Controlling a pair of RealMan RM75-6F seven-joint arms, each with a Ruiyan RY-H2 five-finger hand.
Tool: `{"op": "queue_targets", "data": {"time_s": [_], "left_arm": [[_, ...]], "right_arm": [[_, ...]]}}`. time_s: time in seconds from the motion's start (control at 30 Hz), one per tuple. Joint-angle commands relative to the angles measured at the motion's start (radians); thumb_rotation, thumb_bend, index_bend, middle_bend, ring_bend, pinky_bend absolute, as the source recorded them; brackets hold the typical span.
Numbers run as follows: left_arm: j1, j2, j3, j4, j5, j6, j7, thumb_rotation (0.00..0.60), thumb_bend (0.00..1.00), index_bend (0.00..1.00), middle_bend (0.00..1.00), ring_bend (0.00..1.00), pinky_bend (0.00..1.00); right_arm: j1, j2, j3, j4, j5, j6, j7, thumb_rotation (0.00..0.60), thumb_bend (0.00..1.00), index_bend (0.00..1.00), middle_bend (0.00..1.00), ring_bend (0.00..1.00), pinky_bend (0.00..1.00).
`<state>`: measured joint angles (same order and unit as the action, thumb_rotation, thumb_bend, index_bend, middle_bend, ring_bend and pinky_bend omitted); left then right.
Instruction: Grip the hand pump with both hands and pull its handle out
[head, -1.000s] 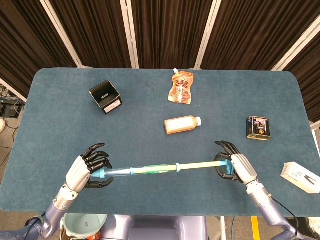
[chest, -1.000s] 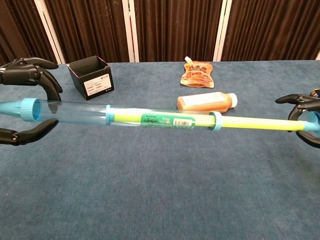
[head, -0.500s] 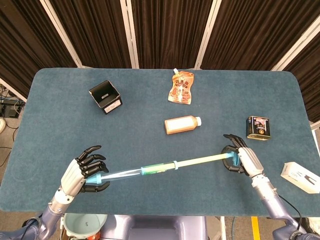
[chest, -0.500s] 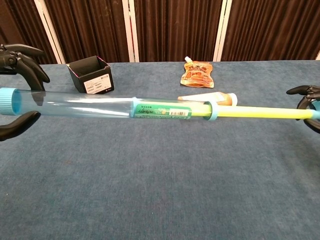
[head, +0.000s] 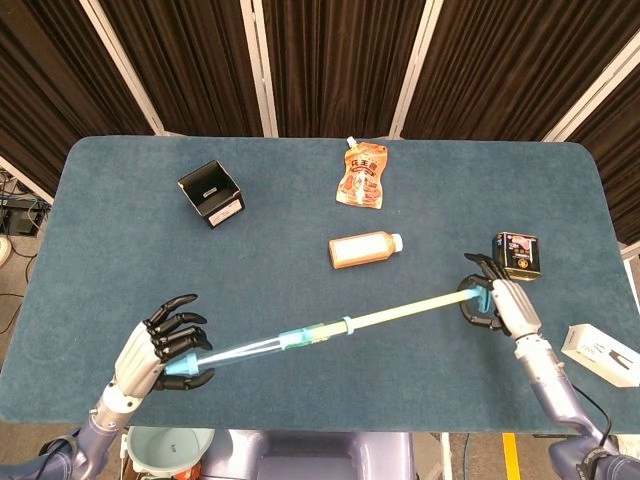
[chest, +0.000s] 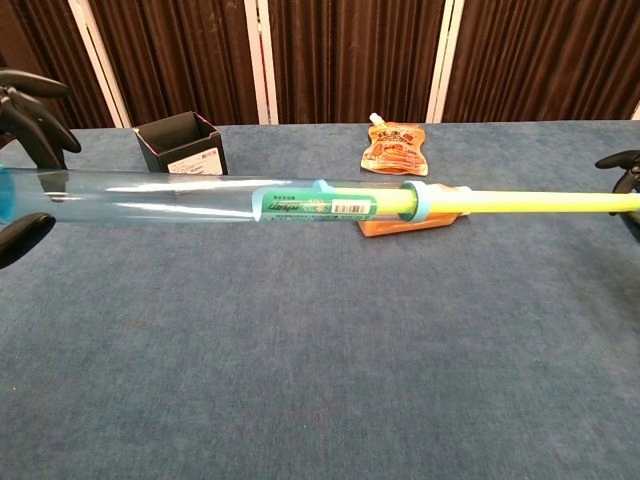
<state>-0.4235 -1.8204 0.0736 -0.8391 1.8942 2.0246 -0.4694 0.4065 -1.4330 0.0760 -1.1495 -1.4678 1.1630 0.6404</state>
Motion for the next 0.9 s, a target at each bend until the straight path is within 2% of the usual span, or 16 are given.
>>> {"op": "queue_targets", "data": {"time_s": [0.03,0.9], "left_arm": [[0.002,0.003,0.0,-0.004,0.003,0.002,0.002,0.6,0.48,0.72,0.58,0.38,0.2],[0.018,0.031,-0.001,-0.007,0.022,0.012,0.024,0.6,0.48,0.72,0.59,0.38,0.2]], "right_arm": [[0.003,0.0,0.007,0.008,0.008,-0.007,0.004,0.6,0.56,0.81,0.12,0.0,0.0],[0.032,-0.001,0.065,0.078,0.067,-0.066,0.03,0.6,0.55,0.81,0.12,0.0,0.0]]}}
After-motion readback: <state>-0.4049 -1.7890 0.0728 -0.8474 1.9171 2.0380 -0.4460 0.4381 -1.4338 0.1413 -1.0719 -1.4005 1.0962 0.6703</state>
